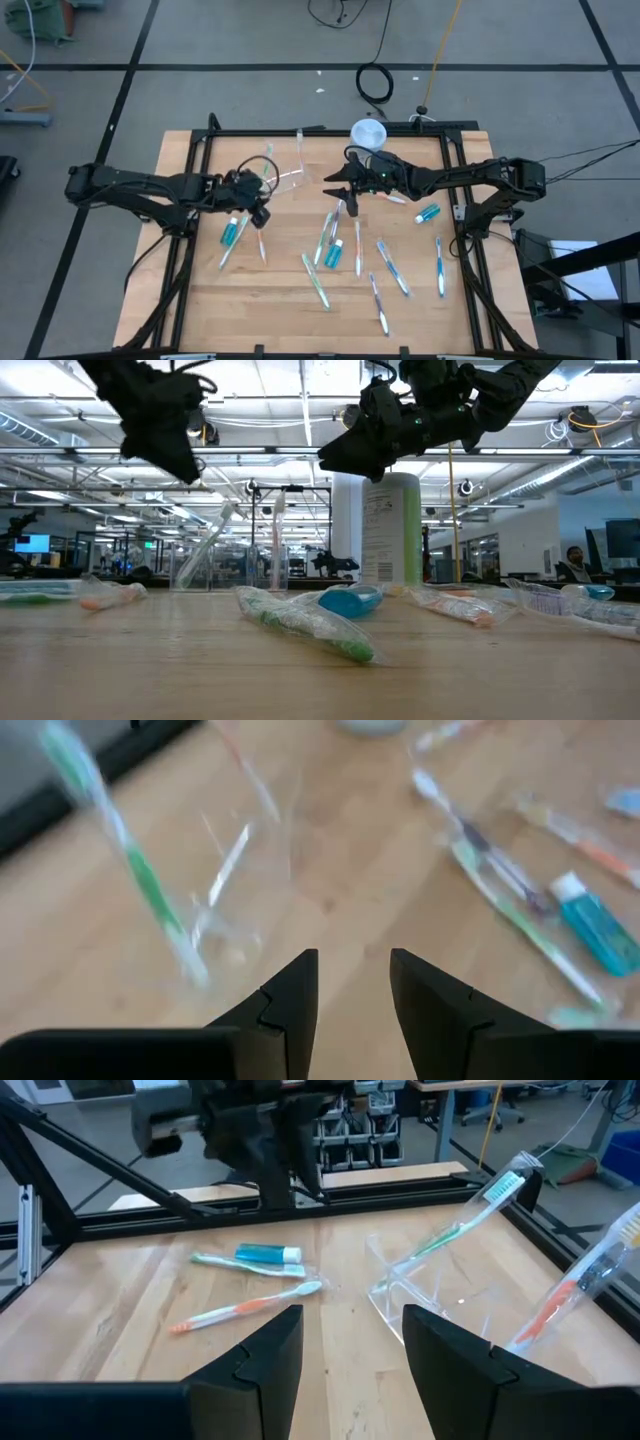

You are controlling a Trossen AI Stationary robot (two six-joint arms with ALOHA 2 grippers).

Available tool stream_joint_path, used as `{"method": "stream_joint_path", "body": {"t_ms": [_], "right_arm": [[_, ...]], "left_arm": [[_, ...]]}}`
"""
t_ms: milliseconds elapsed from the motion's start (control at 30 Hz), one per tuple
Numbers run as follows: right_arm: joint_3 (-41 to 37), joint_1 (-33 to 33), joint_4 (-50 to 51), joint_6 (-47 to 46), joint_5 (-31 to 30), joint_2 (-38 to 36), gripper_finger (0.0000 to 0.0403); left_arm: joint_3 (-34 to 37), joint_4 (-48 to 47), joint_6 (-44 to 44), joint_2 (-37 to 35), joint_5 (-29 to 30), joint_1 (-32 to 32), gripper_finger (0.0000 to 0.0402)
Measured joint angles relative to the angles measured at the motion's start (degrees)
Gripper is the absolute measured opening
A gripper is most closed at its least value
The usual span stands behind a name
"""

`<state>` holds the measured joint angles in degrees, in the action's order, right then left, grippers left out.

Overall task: Pick & Place toothbrushing station
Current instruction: Put the green toothbrush into the transparent organizer

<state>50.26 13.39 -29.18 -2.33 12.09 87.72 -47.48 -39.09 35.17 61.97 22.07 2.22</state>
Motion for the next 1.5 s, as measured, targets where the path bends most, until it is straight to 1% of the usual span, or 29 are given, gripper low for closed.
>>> {"method": "stream_joint_path", "body": {"t_ms": [67, 267, 367, 467, 533, 700, 833, 1167, 1367, 1500], "right_arm": [[0.0, 0.0, 0.3, 0.0, 0.0, 0.0, 0.0167], [0.0, 0.0, 1.1, 0.0, 0.0, 0.0, 0.0167], [0.0, 0.0, 1.4, 0.0, 0.0, 0.0, 0.0167], [0.0, 0.0, 1.3, 0.0, 0.0, 0.0, 0.0167], [0.0, 0.0, 1.4, -0.3, 0.0, 0.0, 0.0167], [0.0, 0.0, 1.6, -1.9, 0.0, 0.0, 0.0167], [0.0, 0.0, 1.6, -1.9, 0.0, 0.0, 0.0167], [0.0, -0.1, 1.6, -1.8, 0.0, 0.0, 0.0167], [0.0, -0.1, 1.6, -1.6, 0.0, 0.0, 0.0167], [0.0, -0.1, 1.6, -1.5, 0.0, 0.0, 0.0167]], "left_arm": [[0.0, -4.9, 4.5, 0.2, -1.6, 1.4, 0.0134], [0.0, -15.0, 16.1, 0.8, -6.4, 5.7, 0.0134], [0.0, -18.0, 21.0, 0.8, -8.7, 8.0, 0.0134], [0.3, -19.6, 26.1, 0.7, -9.0, 10.9, 0.0134], [1.8, -19.5, 29.5, 0.7, -9.5, 12.8, 0.0134], [7.8, -17.0, 37.8, 0.7, -10.7, 16.6, 0.0133], [12.4, -13.6, 41.1, 0.8, -10.7, 18.0, 0.0133], [20.7, -4.0, 41.0, 0.8, -8.5, 18.4, 0.0133], [24.6, 0.7, 41.7, 0.7, -8.5, 18.4, 0.0133], [25.7, 3.1, 41.6, 0.6, -8.3, 18.4, 0.0129]]}}
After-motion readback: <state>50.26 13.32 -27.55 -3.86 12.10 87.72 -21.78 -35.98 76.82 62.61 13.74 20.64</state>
